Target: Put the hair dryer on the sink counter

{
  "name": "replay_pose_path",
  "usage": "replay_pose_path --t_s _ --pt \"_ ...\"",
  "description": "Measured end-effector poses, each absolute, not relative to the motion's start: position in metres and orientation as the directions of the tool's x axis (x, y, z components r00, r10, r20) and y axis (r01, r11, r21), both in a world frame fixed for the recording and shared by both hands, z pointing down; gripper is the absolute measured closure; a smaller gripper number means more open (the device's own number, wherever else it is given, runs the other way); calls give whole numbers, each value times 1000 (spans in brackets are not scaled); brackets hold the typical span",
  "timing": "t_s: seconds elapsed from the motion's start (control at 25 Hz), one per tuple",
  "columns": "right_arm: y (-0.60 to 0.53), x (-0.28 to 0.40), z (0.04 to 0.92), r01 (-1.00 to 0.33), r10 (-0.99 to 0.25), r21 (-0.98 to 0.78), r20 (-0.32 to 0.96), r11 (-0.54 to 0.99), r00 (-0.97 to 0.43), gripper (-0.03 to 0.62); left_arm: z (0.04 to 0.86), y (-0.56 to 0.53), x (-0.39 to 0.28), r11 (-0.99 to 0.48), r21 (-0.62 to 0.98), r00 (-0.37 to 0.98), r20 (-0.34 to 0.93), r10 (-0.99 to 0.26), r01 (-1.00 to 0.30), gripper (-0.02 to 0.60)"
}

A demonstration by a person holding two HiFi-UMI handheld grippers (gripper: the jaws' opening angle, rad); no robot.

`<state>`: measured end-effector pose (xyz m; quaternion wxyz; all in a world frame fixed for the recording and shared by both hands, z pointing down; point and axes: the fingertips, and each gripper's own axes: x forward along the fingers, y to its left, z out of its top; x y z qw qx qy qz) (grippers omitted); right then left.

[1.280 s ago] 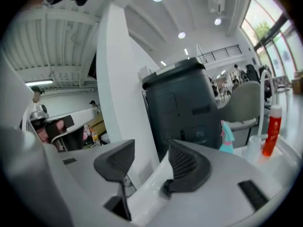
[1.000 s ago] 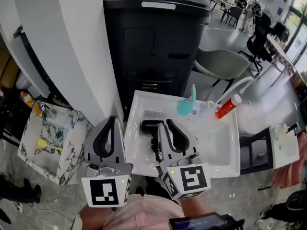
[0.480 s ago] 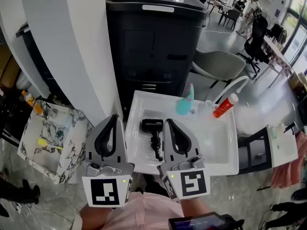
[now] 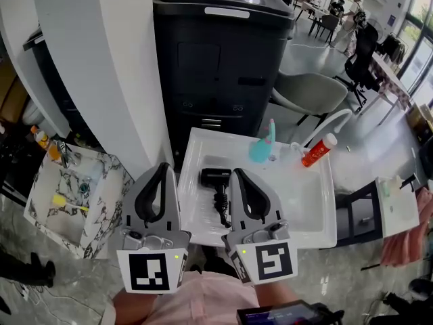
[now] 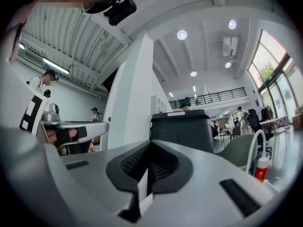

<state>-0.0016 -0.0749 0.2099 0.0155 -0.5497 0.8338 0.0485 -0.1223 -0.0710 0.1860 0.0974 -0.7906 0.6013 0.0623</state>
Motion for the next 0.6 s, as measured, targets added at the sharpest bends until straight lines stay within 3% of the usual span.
replay_pose_path --t_s 0.6 --pt "-79 -3 212 -916 -914 65 -69 395 -399 596 189 -74 -120 -260 -25 260 -196 -946 -965 571"
